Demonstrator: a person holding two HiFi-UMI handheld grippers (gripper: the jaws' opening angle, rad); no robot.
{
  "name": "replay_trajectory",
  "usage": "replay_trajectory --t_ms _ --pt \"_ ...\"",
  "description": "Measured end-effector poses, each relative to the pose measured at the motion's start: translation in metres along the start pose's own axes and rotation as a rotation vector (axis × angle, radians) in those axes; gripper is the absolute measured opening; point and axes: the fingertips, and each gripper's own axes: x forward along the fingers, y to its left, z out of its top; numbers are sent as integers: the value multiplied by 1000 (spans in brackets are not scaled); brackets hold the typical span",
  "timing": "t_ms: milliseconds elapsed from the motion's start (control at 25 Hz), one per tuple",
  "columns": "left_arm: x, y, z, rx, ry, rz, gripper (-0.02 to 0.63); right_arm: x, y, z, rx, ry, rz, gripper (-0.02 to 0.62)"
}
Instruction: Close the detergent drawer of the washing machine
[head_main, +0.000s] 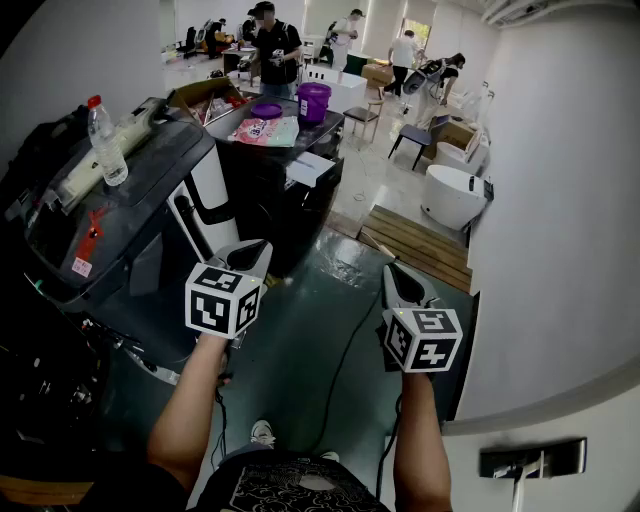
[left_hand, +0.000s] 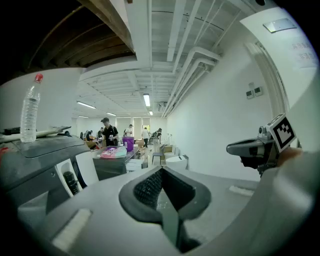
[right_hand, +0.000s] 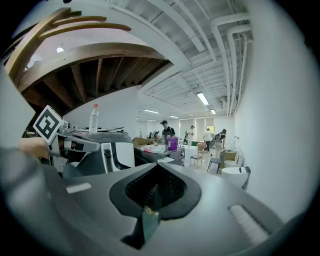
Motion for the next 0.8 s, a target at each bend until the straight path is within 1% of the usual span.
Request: replay_trajectory --t_ms 320,560,800 --pt "-4 0 -4 -5 6 -3 0 -4 4 -1 8 -7 -5 25" --pt "-3 13 -7 0 10 -20 0 5 16 -2 20 -12 -10 63" --pt "3 34 -8 3 13 -53 0 22 32 0 32 -11 -28 108"
